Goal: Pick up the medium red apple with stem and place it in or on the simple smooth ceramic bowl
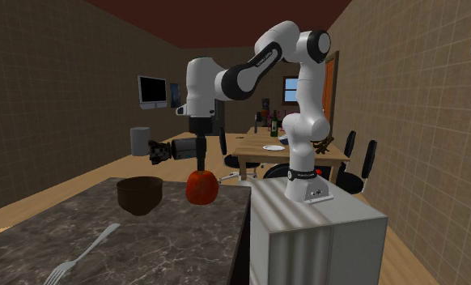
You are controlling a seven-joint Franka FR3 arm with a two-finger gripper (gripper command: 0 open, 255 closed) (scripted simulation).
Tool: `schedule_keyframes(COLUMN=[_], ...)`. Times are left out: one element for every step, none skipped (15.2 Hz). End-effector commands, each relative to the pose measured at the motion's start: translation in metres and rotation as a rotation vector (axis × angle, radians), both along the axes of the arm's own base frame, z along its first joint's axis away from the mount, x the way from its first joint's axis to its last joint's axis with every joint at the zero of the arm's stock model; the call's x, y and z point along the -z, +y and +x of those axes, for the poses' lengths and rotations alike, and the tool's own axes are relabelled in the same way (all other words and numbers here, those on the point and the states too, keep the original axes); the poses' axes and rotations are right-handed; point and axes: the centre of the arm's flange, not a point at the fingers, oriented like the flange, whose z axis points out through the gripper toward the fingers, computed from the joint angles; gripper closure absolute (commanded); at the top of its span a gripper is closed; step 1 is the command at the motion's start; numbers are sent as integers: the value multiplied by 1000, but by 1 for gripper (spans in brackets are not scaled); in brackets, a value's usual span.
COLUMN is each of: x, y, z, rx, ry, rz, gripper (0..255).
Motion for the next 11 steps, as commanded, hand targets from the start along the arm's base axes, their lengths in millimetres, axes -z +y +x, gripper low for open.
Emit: schedule_keyframes(x=[2,2,2,2,2,2,2,2,2,2,2], y=[0,0,0,0,0,0,0,0,0,0,0], z=[0,0,0,0,0,0,0,0,0,0,0], rx=[0,0,0,0,0,0,0,0,0,0,0], ry=[-1,-1,-1,-1,-1,0,0,0,0,0,0], rz=[0,0,0,0,0,0,0,0,0,0,0], gripper=[0,0,0,0,0,0,255,255,255,255,255])
